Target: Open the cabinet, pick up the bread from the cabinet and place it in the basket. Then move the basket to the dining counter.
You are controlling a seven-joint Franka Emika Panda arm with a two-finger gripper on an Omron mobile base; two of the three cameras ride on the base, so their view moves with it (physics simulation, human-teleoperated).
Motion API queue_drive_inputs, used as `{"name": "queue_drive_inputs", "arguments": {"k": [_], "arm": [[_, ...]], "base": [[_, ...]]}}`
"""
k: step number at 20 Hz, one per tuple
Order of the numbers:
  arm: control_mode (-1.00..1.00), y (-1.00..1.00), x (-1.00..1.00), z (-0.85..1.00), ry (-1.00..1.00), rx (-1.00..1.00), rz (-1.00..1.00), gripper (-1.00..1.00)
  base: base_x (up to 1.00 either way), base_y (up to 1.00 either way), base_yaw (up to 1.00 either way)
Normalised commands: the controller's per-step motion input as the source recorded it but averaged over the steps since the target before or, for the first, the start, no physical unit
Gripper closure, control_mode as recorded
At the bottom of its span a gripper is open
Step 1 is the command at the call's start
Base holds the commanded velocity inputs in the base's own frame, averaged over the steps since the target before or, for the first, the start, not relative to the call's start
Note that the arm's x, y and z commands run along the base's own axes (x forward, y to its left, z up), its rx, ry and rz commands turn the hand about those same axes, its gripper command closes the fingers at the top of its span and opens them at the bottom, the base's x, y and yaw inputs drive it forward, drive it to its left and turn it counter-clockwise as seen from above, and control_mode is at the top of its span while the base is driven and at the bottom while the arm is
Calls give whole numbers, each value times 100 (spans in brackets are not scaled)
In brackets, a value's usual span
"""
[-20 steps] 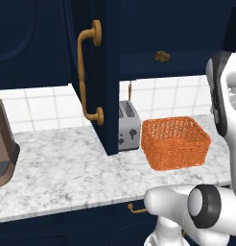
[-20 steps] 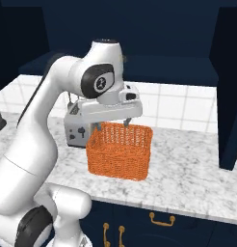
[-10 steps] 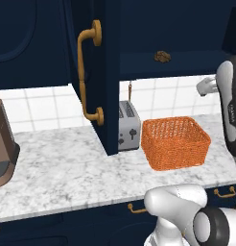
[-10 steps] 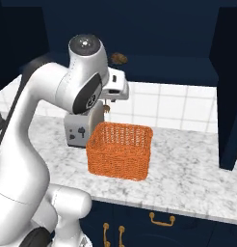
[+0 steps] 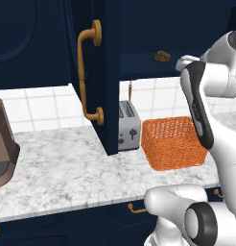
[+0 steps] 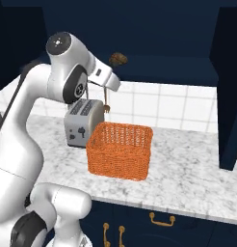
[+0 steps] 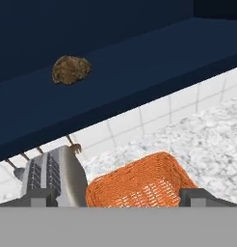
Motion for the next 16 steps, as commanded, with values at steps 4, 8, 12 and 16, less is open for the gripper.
{"name": "queue_drive_inputs", "arguments": {"k": [4, 8, 12, 16], "arm": [[-100, -6, 39, 54, -5, 1, -11, -100], [-100, 0, 37, 1, 7, -1, 3, -100], [-100, 0, 14, 13, -2, -4, 25, -100], [-100, 5, 42, 16, -1, -17, 33, -100]], "base": [[0, 0, 0], [0, 0, 0], [0, 0, 0], [0, 0, 0]]}}
